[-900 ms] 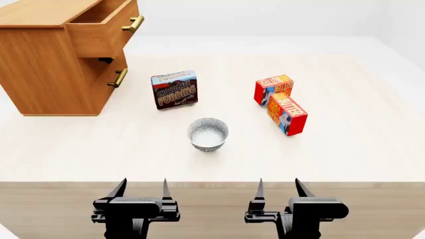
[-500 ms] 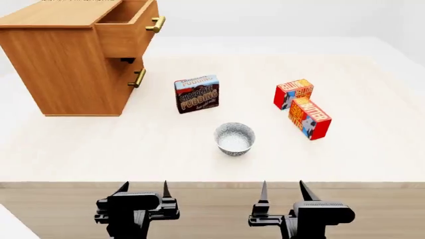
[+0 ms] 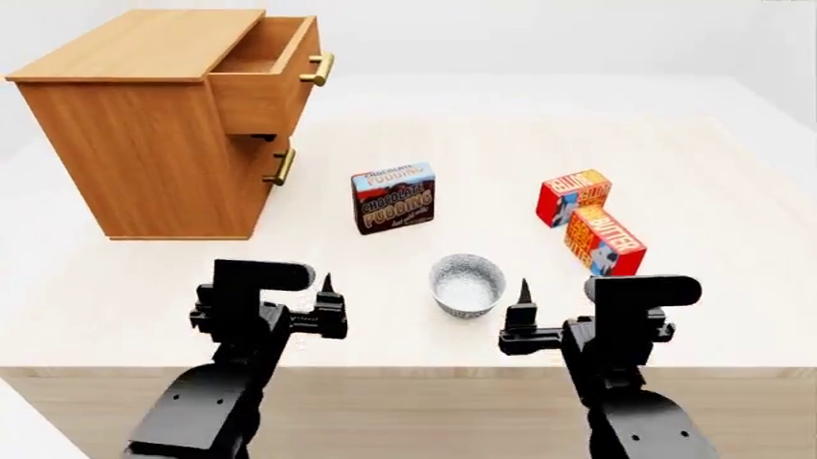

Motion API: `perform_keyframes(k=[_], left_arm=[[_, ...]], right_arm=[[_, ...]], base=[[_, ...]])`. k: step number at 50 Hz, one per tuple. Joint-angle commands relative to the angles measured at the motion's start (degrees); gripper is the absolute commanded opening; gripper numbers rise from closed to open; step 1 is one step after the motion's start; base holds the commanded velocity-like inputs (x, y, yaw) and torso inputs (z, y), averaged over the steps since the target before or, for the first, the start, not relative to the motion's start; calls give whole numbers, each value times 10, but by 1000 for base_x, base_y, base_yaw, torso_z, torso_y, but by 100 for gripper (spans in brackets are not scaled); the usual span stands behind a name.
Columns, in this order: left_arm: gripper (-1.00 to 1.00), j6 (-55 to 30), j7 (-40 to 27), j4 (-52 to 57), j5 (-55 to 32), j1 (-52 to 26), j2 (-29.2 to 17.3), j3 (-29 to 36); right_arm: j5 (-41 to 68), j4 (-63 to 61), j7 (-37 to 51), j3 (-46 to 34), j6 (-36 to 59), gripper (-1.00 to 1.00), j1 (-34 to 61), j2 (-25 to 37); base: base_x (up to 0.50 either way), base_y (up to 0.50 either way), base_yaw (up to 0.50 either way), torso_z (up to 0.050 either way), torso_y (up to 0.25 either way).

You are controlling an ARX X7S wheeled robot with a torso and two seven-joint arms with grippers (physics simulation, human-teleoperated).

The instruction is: Put the bowl in the top drawer of the cabinet.

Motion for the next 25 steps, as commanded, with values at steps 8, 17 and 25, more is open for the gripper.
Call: perform_keyframes(k=[8,17,25], left_arm=[[100,-289,-39,-66,-44,-354,10,-48],[100,-305,-71,-231,-28,-553,16,-65],[100,-270,-61,-334,-1,-640,7,-12]], right_arm=[[74,-90,10,41,419,100,342,54],[59,-48,31,-4,446,100,465,59],[48,-29,40,-19,435,100,514,66]], base=[[0,0,0,50,0],[92,0,0,49,0],[500,0,0,0,0]])
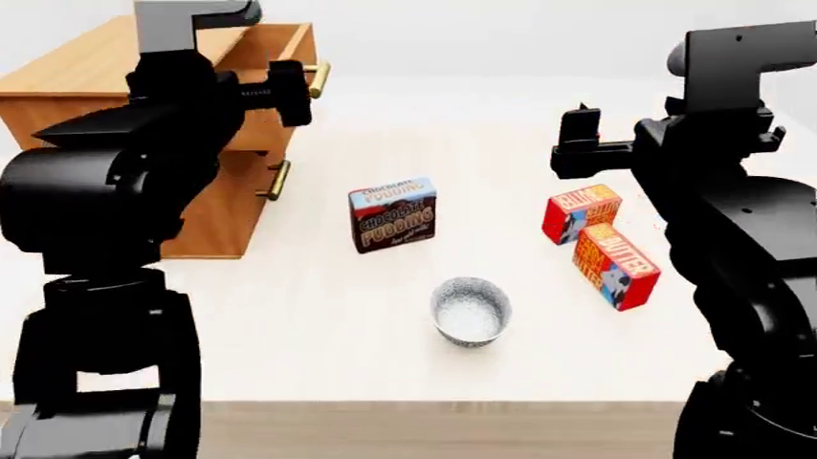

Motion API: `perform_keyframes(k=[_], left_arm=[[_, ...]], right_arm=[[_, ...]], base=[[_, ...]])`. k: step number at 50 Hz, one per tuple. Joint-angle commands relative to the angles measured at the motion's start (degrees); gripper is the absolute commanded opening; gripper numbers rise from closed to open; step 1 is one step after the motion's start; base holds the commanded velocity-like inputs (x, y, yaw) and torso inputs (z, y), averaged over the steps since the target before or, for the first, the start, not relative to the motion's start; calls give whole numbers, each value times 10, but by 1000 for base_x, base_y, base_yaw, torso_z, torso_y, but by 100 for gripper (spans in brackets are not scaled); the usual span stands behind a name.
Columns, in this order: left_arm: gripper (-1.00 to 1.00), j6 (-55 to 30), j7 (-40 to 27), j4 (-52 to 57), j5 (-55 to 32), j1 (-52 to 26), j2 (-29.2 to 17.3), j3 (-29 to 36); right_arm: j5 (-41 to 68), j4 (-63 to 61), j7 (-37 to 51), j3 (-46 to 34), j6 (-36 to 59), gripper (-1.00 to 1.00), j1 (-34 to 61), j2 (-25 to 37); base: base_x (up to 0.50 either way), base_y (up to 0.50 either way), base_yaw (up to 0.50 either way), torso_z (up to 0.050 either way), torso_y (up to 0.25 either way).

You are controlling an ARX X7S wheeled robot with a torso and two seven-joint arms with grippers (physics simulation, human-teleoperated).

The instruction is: Put the bowl in the top drawer of the cabinet.

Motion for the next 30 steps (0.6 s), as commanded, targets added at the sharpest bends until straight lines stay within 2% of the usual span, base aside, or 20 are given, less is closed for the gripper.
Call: perform_keyframes(k=[1,7,12,21,30], left_arm=[[100,-7,-4,-138,21,-159,-5,34],[100,-24,2,-120,11,-154,-7,33],[100,-34,3,-131,-6,-158,-2,6],[100,-47,5,-126,-13,-161,0,12],[100,-26,3,-152,-7,-167,-6,21]], right_arm=[[-4,8,14,-23,44,100,104,12],[-3,2,15,-25,54,100,104,20],[0,-14,13,-20,57,100,93,31],[12,-30,5,-6,57,100,80,33],[15,-36,0,-24,46,100,71,41]], base=[[500,0,0,0,0],[500,0,0,0,0],[500,0,0,0,0],[500,-2,0,0,0],[500,-43,0,0,2]])
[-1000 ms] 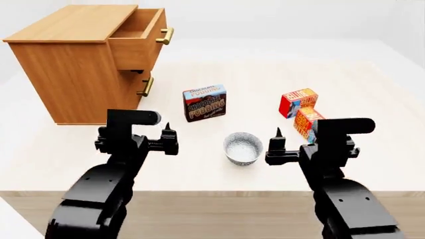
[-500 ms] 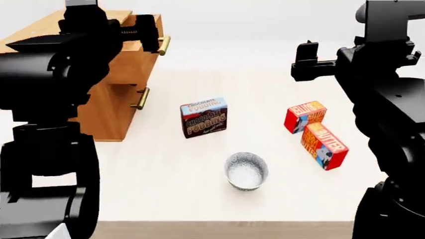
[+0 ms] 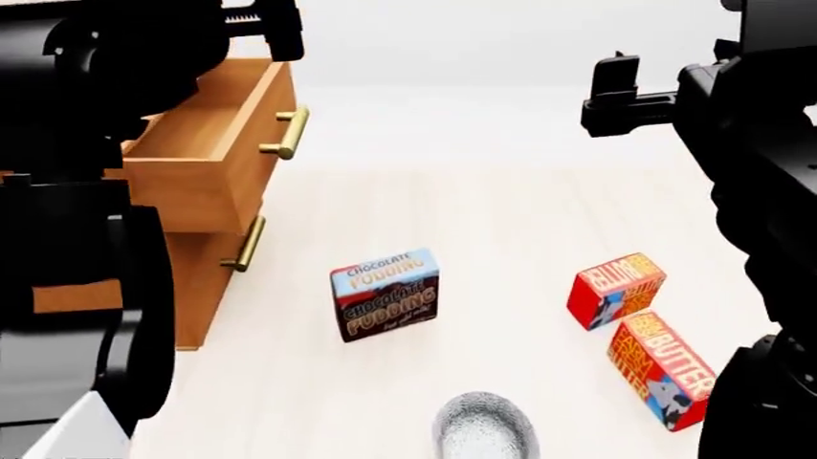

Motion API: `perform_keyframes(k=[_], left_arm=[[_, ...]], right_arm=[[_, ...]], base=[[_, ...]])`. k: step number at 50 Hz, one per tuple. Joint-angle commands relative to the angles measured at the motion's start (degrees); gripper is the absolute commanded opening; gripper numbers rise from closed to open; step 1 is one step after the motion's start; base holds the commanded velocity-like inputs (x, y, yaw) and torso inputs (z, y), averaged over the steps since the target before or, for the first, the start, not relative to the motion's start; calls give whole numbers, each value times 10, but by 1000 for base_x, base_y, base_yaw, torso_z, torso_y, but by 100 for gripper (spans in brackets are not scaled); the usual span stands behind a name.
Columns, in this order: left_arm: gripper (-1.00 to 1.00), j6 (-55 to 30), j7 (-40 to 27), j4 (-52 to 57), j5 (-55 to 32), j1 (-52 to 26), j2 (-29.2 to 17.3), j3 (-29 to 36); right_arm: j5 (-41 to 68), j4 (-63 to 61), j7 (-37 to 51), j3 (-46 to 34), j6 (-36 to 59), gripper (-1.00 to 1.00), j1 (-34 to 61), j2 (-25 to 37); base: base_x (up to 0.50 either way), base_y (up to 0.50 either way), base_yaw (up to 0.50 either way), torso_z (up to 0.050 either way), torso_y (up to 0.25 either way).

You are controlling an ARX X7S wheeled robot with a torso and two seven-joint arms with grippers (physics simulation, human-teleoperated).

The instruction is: Put the bowl in the top drawer of the cabinet.

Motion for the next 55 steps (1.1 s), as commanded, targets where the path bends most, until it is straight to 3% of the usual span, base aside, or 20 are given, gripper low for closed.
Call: perform_keyframes(k=[1,13,27,33,43,48,55], left_arm=[[100,12,-2,-27,2,-13,-5,6],[100,35,5,-48,5,-10,-9,21],[100,107,21,-174,14,-42,-2,40],[100,170,22,-285,26,-72,8,48],[100,204,42,-335,30,-77,17,65],[100,270,38,-461,37,-119,26,64],[100,262,24,-469,47,-115,29,46]], right_arm=[[7,-13,-6,-14,-6,100,-6,10],[10,-20,-10,-28,-20,100,-22,18],[-1,-35,9,-25,-29,100,-43,26],[-3,-25,8,-39,-40,100,-54,32],[-9,-24,9,-55,-67,100,-76,44],[-8,-20,9,-52,-71,100,-76,44],[-6,-13,6,-49,-80,100,-83,43]], base=[[500,0,0,0,0],[500,0,0,0,1],[499,0,0,0,0],[0,0,0,0,0],[0,0,0,0,0],[0,0,0,0,0],[0,0,0,0,0]])
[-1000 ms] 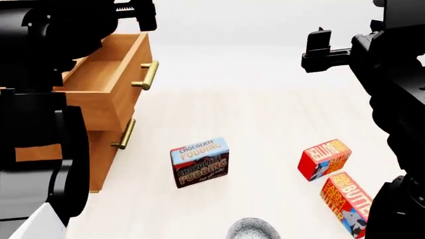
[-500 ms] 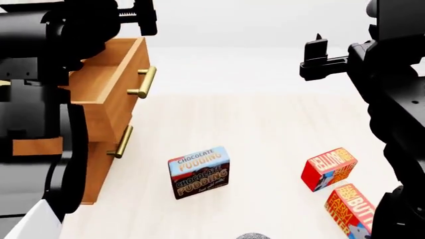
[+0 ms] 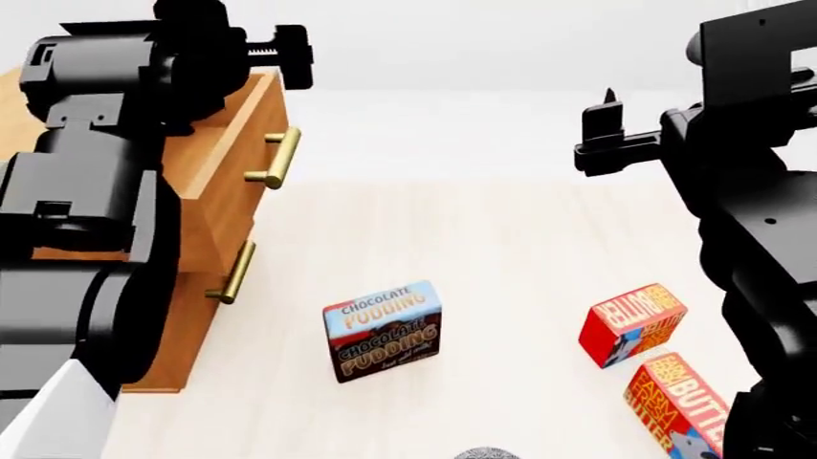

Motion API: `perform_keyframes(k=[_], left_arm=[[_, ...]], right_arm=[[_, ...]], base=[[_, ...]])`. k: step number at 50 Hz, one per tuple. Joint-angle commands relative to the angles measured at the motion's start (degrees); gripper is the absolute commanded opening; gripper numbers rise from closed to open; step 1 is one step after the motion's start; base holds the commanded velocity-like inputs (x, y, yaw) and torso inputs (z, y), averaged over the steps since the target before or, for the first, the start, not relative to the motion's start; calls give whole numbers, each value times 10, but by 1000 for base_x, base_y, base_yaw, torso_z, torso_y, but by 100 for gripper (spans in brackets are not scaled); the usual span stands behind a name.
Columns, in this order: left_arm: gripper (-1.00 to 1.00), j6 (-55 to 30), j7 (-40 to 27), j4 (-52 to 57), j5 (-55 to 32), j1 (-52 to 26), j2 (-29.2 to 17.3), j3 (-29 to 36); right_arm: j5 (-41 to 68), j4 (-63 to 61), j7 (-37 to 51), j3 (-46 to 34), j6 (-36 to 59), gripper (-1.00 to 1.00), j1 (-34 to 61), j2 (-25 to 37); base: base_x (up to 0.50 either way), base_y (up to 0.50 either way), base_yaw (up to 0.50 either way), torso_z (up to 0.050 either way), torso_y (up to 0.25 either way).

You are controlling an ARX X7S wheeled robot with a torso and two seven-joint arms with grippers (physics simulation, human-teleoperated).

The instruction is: Put the bowl in the top drawer of the cabinet.

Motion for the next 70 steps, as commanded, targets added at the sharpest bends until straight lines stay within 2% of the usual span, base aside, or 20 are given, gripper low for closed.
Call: perform_keyframes(k=[1,10,40,55,70], left_arm=[[100,38,-8,-83,19,-15,10,-8],[100,31,-9,-84,55,3,20,-14],[100,20,-13,-84,91,22,22,-64],[100,22,9,-84,96,35,30,-59],[100,10,40,-84,81,35,33,-86]], right_arm=[[2,9,-2,1,-17,100,-13,2],[6,18,-6,13,-32,100,-28,3],[15,37,-11,29,-63,100,-53,1],[22,36,-15,37,-71,100,-64,3],[25,42,-19,41,-84,100,-75,6]], base=[[0,0,0,0,0],[0,0,0,0,0],[0,0,0,0,0],[0,0,0,0,0],[0,0,0,0,0]])
